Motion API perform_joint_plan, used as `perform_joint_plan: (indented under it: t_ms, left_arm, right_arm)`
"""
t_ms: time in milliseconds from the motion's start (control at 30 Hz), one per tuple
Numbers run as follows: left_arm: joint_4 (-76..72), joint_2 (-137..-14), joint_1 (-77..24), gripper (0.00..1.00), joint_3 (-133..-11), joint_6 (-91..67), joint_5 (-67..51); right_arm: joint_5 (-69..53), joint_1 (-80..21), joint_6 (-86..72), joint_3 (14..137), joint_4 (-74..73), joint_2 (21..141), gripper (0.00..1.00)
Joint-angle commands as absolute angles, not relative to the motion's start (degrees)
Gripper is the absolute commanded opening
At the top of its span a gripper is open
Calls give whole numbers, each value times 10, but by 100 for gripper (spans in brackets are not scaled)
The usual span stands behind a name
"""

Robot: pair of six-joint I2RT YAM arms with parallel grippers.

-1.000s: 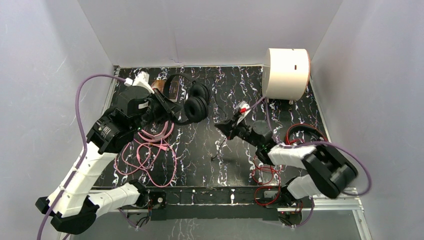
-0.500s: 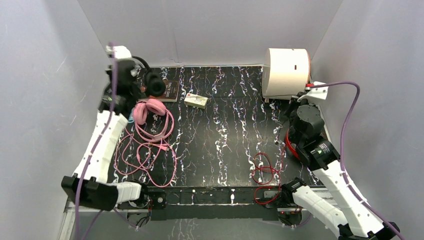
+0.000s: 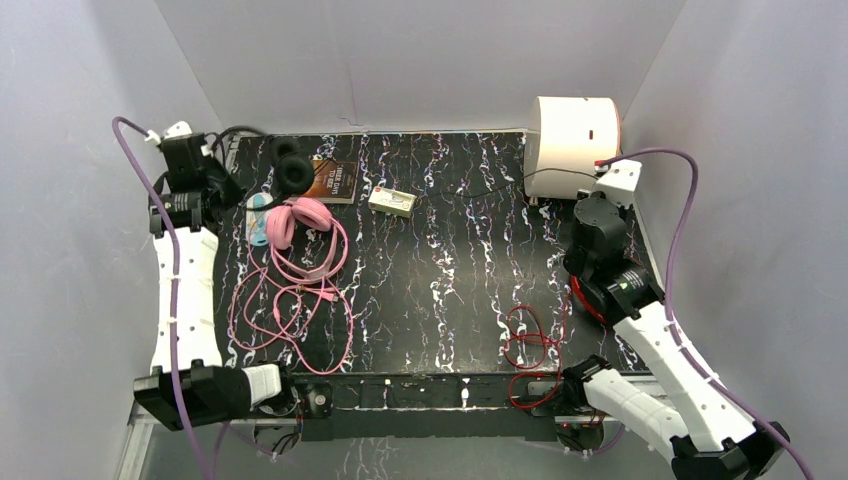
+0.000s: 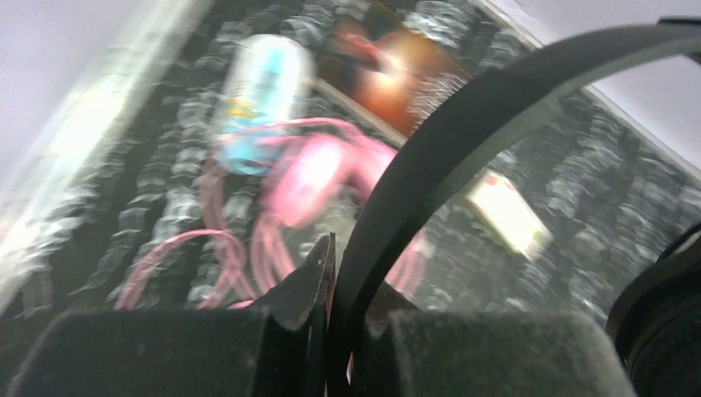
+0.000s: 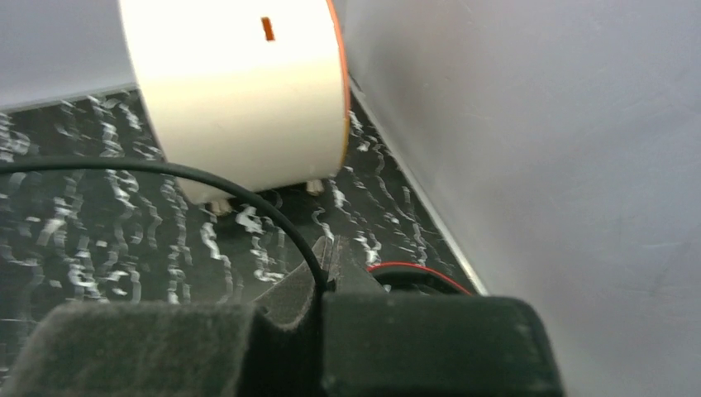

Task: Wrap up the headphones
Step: Straighten the headphones cable.

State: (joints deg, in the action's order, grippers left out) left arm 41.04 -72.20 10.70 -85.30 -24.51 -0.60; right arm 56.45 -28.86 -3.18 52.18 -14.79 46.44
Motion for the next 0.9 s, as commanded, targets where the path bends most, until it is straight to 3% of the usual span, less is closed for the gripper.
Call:
perform_joint_plan:
  t_ms: [0, 67, 200, 367, 500, 633, 733, 800, 867]
  left_arm:
    - [394, -659, 70, 0, -798, -185, 514]
    - [346, -658, 65, 0, -789, -165, 598]
    - [271, -659, 65, 0, -791, -139, 650]
    - [244, -660, 66, 0, -778, -140, 609]
    - [309, -664, 70, 0, -814, -182, 352]
    - [332, -668, 75, 0, -839, -225, -122]
    - [318, -680, 75, 0, -834, -288, -383]
    - [298, -680, 75, 0, -828, -307, -488]
    - [295, -672, 75, 0, -825, -309, -516]
  right_arm:
    - [663, -275, 39, 548, -65, 437, 0]
    - [675, -273, 13, 561, -93, 417, 0]
    - [700, -272, 6, 590, -101, 337, 0]
    - [715, -274, 142, 559, 11, 250, 0]
    - [592, -275, 126, 558, -43, 256, 0]
    - [443, -275, -31, 558, -239, 350, 12]
    - [298, -275, -89, 525, -283, 397, 21]
    - [237, -275, -120, 503, -301, 409, 29]
    - [156, -275, -120, 487, -309, 413, 50]
